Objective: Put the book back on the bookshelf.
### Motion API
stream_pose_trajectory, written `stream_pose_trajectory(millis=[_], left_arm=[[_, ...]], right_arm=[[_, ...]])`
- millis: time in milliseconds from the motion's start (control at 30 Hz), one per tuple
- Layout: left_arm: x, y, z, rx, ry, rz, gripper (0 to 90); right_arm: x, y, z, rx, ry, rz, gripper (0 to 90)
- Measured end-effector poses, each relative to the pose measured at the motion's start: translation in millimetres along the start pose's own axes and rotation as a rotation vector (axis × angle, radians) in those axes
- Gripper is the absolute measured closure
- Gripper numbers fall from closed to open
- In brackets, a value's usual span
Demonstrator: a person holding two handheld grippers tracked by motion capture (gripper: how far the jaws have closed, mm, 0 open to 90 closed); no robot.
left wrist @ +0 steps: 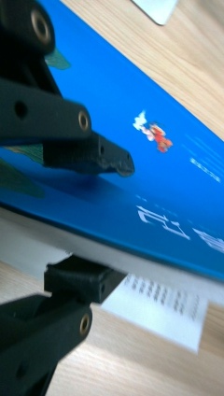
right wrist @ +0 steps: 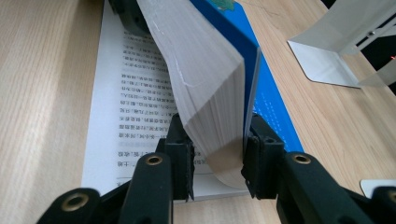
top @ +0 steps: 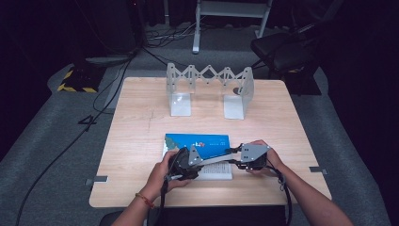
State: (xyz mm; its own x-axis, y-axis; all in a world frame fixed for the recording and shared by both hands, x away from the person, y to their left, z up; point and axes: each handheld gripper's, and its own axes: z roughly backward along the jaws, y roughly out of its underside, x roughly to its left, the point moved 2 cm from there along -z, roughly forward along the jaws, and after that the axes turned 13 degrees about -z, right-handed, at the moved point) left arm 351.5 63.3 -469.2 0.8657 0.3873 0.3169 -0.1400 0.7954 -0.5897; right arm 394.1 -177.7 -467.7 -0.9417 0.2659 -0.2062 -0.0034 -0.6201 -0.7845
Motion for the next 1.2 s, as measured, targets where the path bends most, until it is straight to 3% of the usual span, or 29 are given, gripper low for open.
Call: stream_pose_trajectory(millis=[167, 233, 400, 467, 533, 567, 600, 667, 700, 733, 767, 833, 933, 1067, 1133, 1200], left_arm=[[-5.2, -2.2, -1.9, 0.025, -0.032, -0.043, 45.0], [-7.7, -4.3, -1.1, 0.027, -0.069, -0.069, 50.8], [-12.0, -6.1, 1.0, 0.017, -0.112, -0.156, 64.1], [-12.3, -3.3, 1.7, -0.013, -0.128, -0.181, 68.4], [-9.6, 0.5, 3.1, -0.050, -0.125, -0.165, 70.1], [-8.0, 1.4, 4.0, -0.064, -0.123, -0.158, 70.7], [-5.0, 2.3, 6.3, -0.085, -0.119, -0.139, 71.4], [-3.1, 3.3, 8.2, -0.101, -0.114, -0.129, 71.8], [-1.6, 4.5, 10.1, -0.114, -0.111, -0.118, 71.9], [0.0, 6.3, 11.9, -0.131, -0.107, -0.103, 71.9], [0.6, 7.4, 13.3, -0.139, -0.108, -0.095, 72.0], [3.3, 9.2, 16.0, -0.159, -0.104, -0.081, 72.3], [6.4, 11.2, 18.5, -0.175, -0.101, -0.060, 72.4], [7.7, 12.5, 20.4, -0.188, -0.104, -0.048, 72.5], [8.6, 13.1, 21.4, -0.193, -0.102, -0.047, 72.4], [8.7, 13.3, 22.1, -0.194, -0.106, -0.049, 72.5]], right_arm=[[20.1, -9.7, 3.2, 0.015, 0.046, 0.000, 68.6], [22.5, -14.6, 5.8, 0.017, 0.051, -0.020, 69.0], [26.0, -21.0, 8.3, 0.031, 0.078, -0.044, 68.5], [25.2, -22.2, 8.6, 0.032, 0.077, -0.055, 66.9], [20.8, -22.2, 11.2, 0.000, 0.046, -0.093, 60.1], [15.4, -20.5, 15.0, -0.059, 0.020, -0.151, 54.9], [11.2, -18.7, 17.6, -0.081, 0.019, -0.181, 49.0], [-6.5, -7.3, 23.9, -0.101, 0.083, -0.229, 43.2], [-14.4, -0.5, 26.4, -0.119, 0.082, -0.276, 43.1], [-14.4, -0.5, 26.4, -0.119, 0.082, -0.276, 43.1], [-24.2, 8.6, 27.0, -0.125, 0.084, -0.329, 42.5], [-42.5, 30.7, 16.7, -0.039, 0.125, -0.379, 40.9], [-50.3, 45.8, 1.3, 0.052, 0.142, -0.410, 40.3], [-50.6, 52.6, -14.4, 0.092, 0.130, -0.408, 39.9], [-47.9, 51.5, -27.4, 0.085, 0.103, -0.413, 39.3], [-47.1, 50.1, -29.3, 0.082, 0.101, -0.409, 40.0]])
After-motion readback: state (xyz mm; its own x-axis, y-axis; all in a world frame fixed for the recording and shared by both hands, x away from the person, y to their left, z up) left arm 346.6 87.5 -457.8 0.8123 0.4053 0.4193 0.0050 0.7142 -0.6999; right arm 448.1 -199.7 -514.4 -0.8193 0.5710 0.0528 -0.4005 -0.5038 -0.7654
